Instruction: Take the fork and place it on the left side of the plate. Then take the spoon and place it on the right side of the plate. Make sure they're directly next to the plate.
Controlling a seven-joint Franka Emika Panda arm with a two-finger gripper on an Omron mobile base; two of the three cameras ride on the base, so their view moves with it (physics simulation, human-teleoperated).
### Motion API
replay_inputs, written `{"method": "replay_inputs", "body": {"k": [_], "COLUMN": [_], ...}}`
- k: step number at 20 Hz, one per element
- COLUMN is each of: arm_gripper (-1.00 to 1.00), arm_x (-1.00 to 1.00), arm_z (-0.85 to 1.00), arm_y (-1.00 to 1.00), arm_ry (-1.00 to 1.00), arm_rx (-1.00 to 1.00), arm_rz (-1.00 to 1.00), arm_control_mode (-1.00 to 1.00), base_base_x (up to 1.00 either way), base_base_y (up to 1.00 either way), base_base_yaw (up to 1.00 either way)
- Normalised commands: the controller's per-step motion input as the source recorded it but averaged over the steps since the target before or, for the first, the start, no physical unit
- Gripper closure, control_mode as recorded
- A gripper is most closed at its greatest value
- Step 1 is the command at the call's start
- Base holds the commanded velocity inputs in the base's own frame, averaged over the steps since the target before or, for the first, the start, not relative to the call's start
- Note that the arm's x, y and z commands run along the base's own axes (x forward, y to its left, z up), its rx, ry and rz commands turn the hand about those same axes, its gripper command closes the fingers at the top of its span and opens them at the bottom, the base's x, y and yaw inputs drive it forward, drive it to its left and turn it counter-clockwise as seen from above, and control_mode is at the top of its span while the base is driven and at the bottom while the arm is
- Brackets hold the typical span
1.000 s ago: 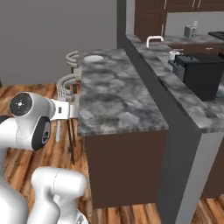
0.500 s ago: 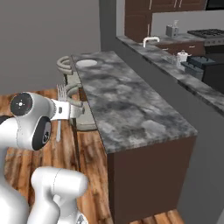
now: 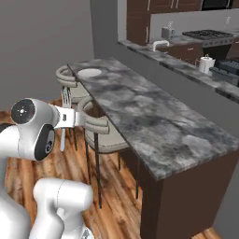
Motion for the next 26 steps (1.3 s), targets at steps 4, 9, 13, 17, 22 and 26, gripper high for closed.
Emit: {"method": "replay_inputs", "body": {"k": [4, 9, 13, 17, 22, 26], "arm_gripper": [1.0, 1.0, 1.0, 1.0, 1.0, 1.0], "arm_x": [0.0, 0.0, 0.0, 0.0, 0.0, 0.0], "arm_z": [0.0, 0.0, 0.0, 0.0, 0.0, 0.0], "arm_y": [0.0, 0.0, 0.0, 0.0, 0.0, 0.0], "arm_ry": [0.0, 0.0, 0.0, 0.0, 0.0, 0.0], "arm_rx": [0.0, 0.0, 0.0, 0.0, 0.0, 0.0], "arm_rz": [0.0, 0.0, 0.0, 0.0, 0.0, 0.0], "arm_control_mode": [1.0, 1.0, 1.0, 1.0, 1.0, 1.0], "base_base_x": [0.34, 0.37, 0.38, 0.39, 0.39, 0.39], "base_base_y": [1.0, 1.0, 1.0, 1.0, 1.0, 1.0], "base_base_yaw": [-0.31, -0.32, -0.33, -0.34, -0.34, -0.34]}}
